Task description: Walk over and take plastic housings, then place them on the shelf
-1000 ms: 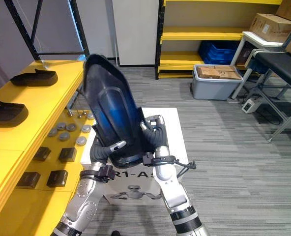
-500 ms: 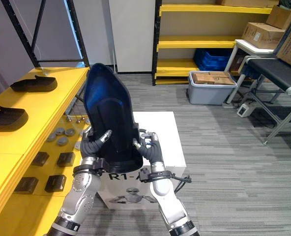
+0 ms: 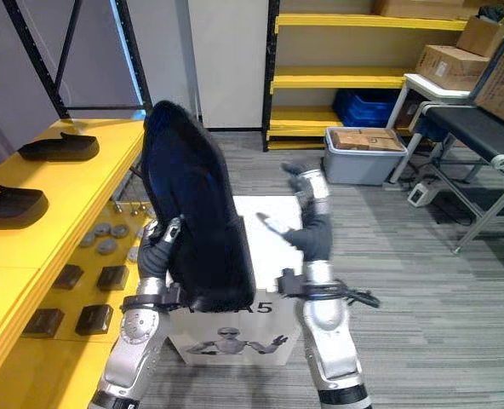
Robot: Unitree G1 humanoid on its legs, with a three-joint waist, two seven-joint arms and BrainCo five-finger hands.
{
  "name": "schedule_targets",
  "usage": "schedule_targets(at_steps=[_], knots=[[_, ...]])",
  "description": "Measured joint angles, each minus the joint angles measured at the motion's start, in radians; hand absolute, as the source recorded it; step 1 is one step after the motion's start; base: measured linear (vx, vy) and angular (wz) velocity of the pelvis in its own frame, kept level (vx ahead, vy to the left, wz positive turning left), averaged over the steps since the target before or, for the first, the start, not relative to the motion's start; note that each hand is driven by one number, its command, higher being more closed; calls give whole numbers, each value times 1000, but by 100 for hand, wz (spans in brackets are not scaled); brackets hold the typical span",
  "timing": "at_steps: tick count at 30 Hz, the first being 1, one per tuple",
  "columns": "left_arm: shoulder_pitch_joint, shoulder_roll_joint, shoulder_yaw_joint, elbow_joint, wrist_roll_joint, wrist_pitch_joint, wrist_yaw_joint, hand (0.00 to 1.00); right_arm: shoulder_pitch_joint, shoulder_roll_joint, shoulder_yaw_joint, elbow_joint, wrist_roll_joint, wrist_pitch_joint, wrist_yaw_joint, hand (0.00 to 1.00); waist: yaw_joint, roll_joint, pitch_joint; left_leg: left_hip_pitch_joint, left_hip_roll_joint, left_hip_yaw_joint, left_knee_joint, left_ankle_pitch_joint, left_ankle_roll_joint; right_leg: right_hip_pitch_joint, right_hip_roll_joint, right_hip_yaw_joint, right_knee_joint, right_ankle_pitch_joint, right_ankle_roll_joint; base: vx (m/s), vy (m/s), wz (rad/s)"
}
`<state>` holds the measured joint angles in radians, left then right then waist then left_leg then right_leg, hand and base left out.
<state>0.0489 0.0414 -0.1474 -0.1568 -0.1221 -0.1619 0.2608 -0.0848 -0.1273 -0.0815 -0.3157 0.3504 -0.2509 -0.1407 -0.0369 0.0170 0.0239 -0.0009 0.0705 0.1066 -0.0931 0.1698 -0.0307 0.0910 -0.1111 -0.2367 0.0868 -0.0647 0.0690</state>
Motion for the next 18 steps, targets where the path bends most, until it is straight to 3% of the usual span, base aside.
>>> schedule_targets(at_steps=[2, 4, 8, 12, 18], knots=[[69, 5, 75, -9, 4, 0, -1, 100, 14, -10, -142, 1, 123, -31, 10, 0, -6, 0, 0, 0, 1, 1, 0, 0, 0, 1, 1, 0, -4, 0, 0, 0, 0, 0], [104, 9, 117, -22, 6, 1, -2, 100, 54, -27, -187, 15, 178, -55, 26, 0, -7, 0, 0, -1, 2, 1, 0, 0, -1, 1, 2, 0, -5, 0, 0, 0, 0, 0], [156, 4, 163, -73, 5, 1, -7, 100, 174, -32, -216, 172, 186, -52, 48, 0, -7, -1, 1, -3, 2, 1, 0, -1, -2, -1, 2, 0, -8, 1, 0, 0, 0, 0], [249, -15, 218, -142, 3, -18, -37, 100, 333, -25, -235, 479, 16, 27, 66, 0, -8, 0, 1, -7, 3, 1, 0, -5, -6, -2, 3, 0, -13, 1, 0, 0, 0, 0], [324, -46, 284, -145, -13, -19, -72, 100, 406, 4, -254, 851, -157, 92, 112, 0, -7, 1, 7, -2, 2, -10, 0, -6, -7, 15, 5, -14, -19, 0, 0, -1, -1, 6]])
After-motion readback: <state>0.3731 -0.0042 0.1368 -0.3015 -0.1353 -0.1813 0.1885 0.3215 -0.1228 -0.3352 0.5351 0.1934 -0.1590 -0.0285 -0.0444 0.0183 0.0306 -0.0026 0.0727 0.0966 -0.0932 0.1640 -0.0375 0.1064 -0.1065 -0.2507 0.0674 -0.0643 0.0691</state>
